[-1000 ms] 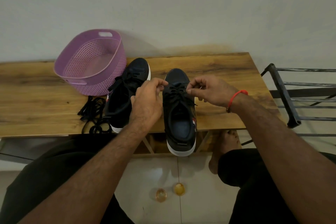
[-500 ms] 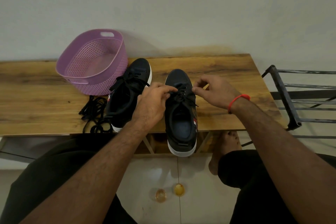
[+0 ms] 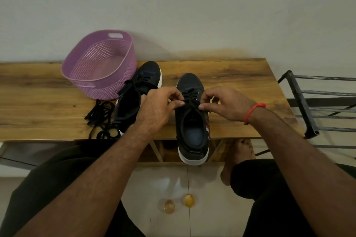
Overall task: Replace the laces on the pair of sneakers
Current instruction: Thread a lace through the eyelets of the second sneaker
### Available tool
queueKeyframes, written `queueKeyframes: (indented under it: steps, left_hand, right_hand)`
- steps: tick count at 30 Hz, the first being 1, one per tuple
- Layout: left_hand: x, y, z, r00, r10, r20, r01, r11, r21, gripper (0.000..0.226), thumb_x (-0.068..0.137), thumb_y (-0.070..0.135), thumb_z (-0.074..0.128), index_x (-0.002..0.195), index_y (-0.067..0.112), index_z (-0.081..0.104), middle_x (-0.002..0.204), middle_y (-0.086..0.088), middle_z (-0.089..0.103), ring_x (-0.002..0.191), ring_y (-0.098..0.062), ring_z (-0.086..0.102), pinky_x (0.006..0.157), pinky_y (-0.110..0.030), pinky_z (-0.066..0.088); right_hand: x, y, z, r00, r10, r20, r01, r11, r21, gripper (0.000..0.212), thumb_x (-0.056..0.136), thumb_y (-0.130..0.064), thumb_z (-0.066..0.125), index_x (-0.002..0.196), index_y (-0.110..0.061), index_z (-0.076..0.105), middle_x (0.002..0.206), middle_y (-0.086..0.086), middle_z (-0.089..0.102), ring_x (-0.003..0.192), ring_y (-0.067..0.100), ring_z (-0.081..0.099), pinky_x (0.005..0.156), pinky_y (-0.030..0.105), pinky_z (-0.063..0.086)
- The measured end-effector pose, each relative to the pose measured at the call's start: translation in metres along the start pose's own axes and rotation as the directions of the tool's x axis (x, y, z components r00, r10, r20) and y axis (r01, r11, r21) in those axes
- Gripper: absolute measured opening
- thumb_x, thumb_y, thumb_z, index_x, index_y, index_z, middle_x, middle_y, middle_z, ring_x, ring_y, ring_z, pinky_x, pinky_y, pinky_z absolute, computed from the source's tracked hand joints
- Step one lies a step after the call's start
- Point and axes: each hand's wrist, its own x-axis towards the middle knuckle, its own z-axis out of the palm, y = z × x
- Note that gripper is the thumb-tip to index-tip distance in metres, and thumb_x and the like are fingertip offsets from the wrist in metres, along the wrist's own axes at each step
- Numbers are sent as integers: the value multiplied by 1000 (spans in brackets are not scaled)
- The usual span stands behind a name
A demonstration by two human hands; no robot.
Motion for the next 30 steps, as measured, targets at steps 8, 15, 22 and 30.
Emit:
queueKeyframes:
  steps: [8,15,22,30]
  left_hand:
    - [5,-6,-5,1000,7,-28,-9,996,-84,9,83,35,78,83,37,69,81,18,65,78,2,60,71,-20,48]
    - [8,-12,-6,1000,-14,4,14,999,-49,6,93,29,71,94,34,74,88,17,64,79,2,56,66,-14,37]
    - [5,-9,1,997,43,60,-44,999,7,12,97,30,65,106,36,71,87,16,62,80,-2,59,83,-37,58]
    - [4,0,4,989,142,-26,-143,989,-30,24,93,42,67,117,42,65,122,16,56,108,-9,57,101,-51,46]
  right_hand:
    - [-2,6,-6,999,-24,33,26,999,-41,13,93,-32,67,83,-37,59,90,-18,59,83,7,55,68,24,43]
    - [-4,12,-10,999,-26,40,30,995,-91,10,92,-33,67,84,-31,62,88,-21,54,81,2,51,65,19,37]
    - [-2,9,-6,1000,-22,19,24,997,-76,4,94,-37,63,92,-35,59,91,-19,57,82,1,53,66,17,38]
    - [3,5,-1,999,-48,-19,46,995,-87,3,95,-33,64,93,-31,63,90,-15,59,81,2,53,67,20,41]
